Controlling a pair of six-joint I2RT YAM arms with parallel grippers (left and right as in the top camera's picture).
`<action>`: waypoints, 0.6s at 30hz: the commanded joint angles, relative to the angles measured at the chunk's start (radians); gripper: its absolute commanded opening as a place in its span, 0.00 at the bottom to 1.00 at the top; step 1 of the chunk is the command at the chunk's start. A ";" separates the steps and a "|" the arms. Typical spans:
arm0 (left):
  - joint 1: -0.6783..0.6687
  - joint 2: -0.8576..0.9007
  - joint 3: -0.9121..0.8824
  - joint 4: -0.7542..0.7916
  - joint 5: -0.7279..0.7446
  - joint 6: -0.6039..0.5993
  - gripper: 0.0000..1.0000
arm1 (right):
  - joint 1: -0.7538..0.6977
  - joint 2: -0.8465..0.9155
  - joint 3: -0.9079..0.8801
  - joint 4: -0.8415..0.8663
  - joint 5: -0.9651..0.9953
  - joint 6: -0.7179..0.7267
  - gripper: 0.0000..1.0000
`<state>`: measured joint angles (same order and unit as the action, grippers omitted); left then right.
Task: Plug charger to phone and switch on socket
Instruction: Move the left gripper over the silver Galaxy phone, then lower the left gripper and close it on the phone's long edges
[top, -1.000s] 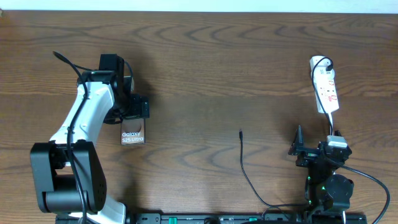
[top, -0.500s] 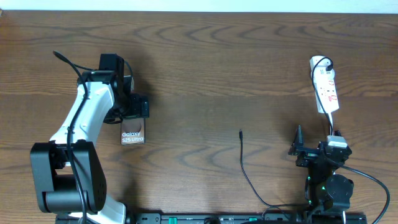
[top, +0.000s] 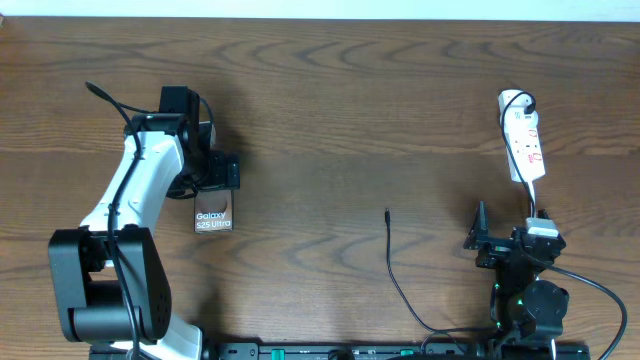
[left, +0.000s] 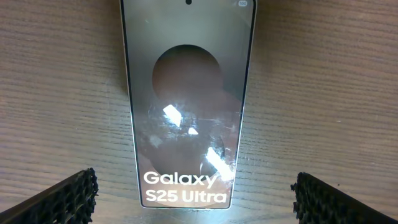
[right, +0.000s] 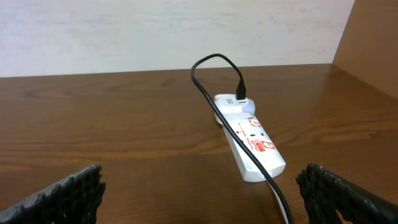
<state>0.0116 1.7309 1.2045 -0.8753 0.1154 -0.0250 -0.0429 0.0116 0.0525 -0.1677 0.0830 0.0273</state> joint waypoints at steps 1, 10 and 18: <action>0.005 0.017 -0.010 -0.003 -0.031 0.006 0.98 | -0.008 -0.006 -0.003 -0.001 0.008 0.013 0.99; 0.005 0.048 -0.010 0.002 -0.031 0.006 0.98 | -0.008 -0.006 -0.003 -0.001 0.008 0.013 0.99; 0.005 0.082 -0.010 0.008 -0.031 0.006 0.98 | -0.008 -0.006 -0.003 -0.001 0.008 0.013 0.99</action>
<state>0.0116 1.7969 1.2045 -0.8703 0.0982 -0.0250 -0.0429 0.0116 0.0525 -0.1677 0.0830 0.0273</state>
